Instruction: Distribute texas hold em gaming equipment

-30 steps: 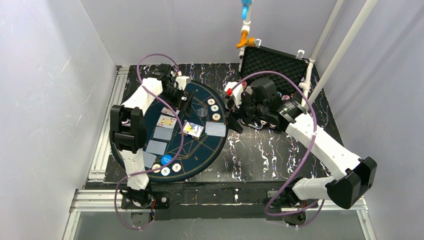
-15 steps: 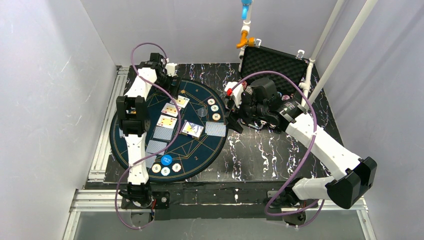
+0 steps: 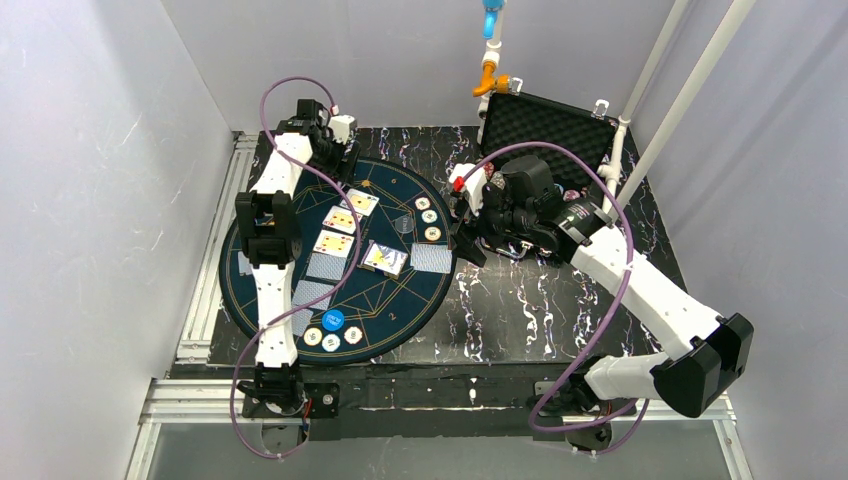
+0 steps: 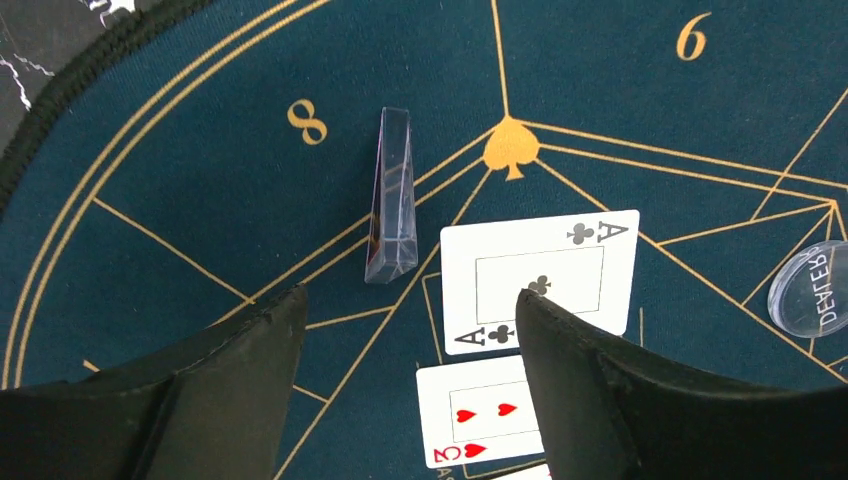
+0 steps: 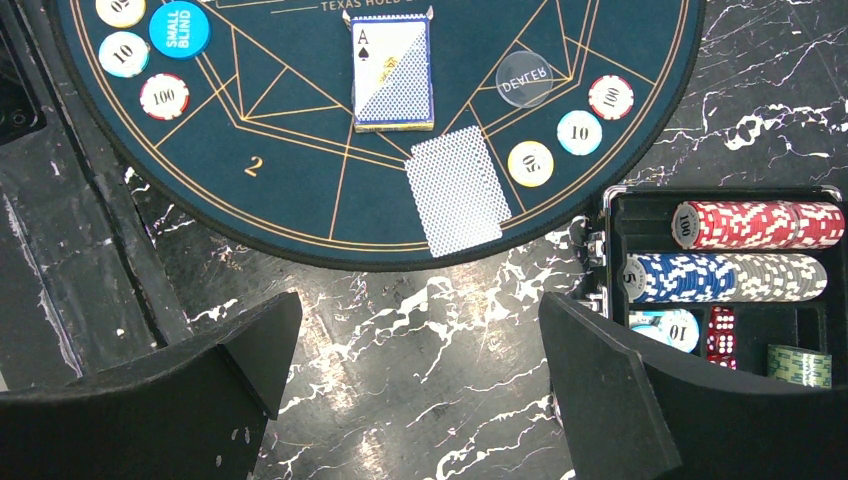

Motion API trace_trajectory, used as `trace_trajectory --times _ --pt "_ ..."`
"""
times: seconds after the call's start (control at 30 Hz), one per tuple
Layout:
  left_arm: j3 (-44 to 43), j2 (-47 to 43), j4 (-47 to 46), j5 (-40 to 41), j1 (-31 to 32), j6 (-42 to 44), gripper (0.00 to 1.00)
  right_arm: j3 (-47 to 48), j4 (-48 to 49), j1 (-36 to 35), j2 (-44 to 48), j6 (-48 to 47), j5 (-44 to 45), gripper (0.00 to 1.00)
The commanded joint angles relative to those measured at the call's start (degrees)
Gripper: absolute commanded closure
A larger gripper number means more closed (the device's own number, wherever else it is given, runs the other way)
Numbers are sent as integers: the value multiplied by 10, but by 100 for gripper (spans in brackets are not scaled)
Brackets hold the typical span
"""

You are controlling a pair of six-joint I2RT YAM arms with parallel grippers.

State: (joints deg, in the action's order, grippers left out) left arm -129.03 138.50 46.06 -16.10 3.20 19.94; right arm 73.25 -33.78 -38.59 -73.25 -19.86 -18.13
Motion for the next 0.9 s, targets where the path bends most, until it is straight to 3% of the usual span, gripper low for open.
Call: trace_trajectory --times 0.0,0.17,0.3,0.73,0.87 --pt "-34 13 -2 -22 2 11 27 7 7 4 -6 -3 -5 2" --pt "-56 34 -7 -30 2 13 31 7 7 4 -9 -1 -6 2" --pt "-78 52 -14 -42 1 10 42 4 8 4 -12 1 -8 2" --pt "-82 16 -39 -44 1 9 100 8 7 4 -17 0 -12 2" --pt "-45 -57 -15 -63 -2 31 100 0 9 4 -8 -1 -12 2"
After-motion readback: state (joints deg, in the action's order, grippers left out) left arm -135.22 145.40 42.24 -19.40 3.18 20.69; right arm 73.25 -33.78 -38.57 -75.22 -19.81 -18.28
